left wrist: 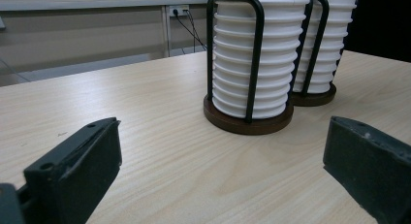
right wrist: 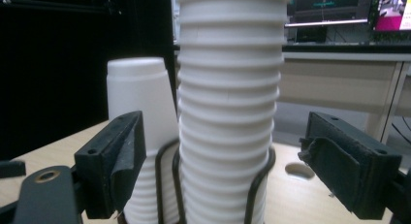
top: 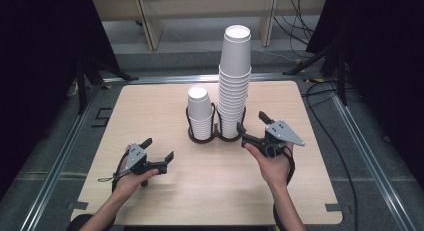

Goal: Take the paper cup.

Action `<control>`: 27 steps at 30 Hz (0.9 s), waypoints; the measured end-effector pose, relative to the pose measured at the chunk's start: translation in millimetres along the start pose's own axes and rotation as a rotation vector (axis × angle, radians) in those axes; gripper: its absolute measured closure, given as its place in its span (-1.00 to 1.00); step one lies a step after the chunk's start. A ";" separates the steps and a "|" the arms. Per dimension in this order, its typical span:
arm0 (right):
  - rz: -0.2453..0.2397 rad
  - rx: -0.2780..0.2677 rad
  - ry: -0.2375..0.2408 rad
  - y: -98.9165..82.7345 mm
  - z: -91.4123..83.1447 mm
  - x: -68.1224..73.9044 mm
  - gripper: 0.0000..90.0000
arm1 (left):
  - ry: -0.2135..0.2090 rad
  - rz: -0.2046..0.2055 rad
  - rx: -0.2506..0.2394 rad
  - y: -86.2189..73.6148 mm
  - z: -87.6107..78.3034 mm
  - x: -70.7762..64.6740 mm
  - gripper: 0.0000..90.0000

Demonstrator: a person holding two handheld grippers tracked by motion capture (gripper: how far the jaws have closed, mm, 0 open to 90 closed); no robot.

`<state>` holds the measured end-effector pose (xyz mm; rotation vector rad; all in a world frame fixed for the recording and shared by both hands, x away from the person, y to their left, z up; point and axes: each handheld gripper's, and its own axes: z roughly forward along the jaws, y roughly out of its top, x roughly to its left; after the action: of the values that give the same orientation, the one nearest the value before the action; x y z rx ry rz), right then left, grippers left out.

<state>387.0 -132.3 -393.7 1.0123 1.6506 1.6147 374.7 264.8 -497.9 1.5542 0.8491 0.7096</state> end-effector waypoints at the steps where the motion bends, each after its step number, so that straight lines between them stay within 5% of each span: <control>1: -0.009 -0.012 0.003 7.2 4.4 -0.9 -0.64 | 0.001 0.001 0.000 0.0 -0.1 0.0 -1.00; 4: -0.032 -0.026 -0.010 18.8 10.3 -3.5 -0.64 | 0.012 0.003 0.024 0.9 -2.2 -0.9 -1.00; 17: -0.040 -0.071 0.002 64.6 35.8 -6.9 -0.66 | 0.014 0.046 -0.090 34.0 -5.5 2.8 -1.00; 27: -0.041 -0.103 0.010 97.8 49.1 -7.3 -0.67 | 0.027 0.053 -0.110 43.3 -9.8 1.2 -1.00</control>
<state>442.6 -116.2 -300.6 0.9142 1.5678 1.6616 373.0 268.2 -453.6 1.4754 0.7781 0.8037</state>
